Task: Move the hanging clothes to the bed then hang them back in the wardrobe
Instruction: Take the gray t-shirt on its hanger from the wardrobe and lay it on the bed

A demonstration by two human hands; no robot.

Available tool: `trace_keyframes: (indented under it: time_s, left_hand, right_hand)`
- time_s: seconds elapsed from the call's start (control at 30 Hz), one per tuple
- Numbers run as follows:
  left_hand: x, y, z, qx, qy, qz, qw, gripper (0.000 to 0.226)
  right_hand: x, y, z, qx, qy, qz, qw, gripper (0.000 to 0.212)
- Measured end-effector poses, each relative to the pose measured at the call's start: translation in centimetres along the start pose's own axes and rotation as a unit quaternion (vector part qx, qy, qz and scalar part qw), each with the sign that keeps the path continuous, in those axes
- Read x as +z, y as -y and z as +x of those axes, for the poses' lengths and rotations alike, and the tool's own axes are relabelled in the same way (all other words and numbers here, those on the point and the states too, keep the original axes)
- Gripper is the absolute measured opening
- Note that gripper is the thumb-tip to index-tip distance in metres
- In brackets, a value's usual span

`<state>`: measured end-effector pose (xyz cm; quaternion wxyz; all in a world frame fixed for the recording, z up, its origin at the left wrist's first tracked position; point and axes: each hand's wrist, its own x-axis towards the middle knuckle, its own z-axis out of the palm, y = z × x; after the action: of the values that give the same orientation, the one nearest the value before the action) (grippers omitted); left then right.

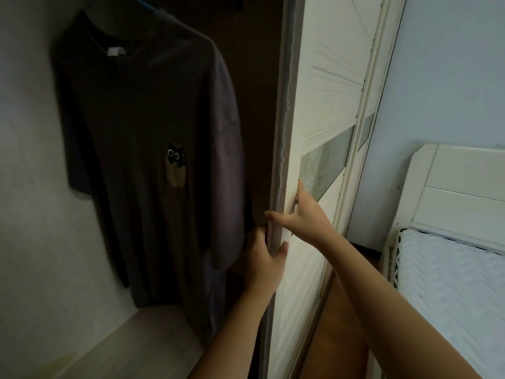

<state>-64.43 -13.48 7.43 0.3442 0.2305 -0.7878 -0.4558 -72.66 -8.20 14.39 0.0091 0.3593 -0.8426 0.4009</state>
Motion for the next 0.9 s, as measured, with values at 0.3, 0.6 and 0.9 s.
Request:
trace_keyframes:
  time_s: [0.3,0.6,0.9]
  left_hand:
    - [5.6,0.5,5.3,-0.001,0.008,-0.02,1.0,0.046]
    - [6.3,1.9,5.8,0.014,-0.011,-0.024,1.0,0.048]
    - [1.2,-1.2,1.9,0.079,0.06,0.018,0.995,0.063]
  right_hand:
    - [-1.8,-3.9,5.2,0.022,0.006,0.016,1.0,0.118]
    - [-1.1,-4.8,5.7,-0.004,-0.018,-0.009,1.0,0.107]
    - [-2.2,-2.7,3.8,0.013,-0.009,-0.005,1.0,0.099]
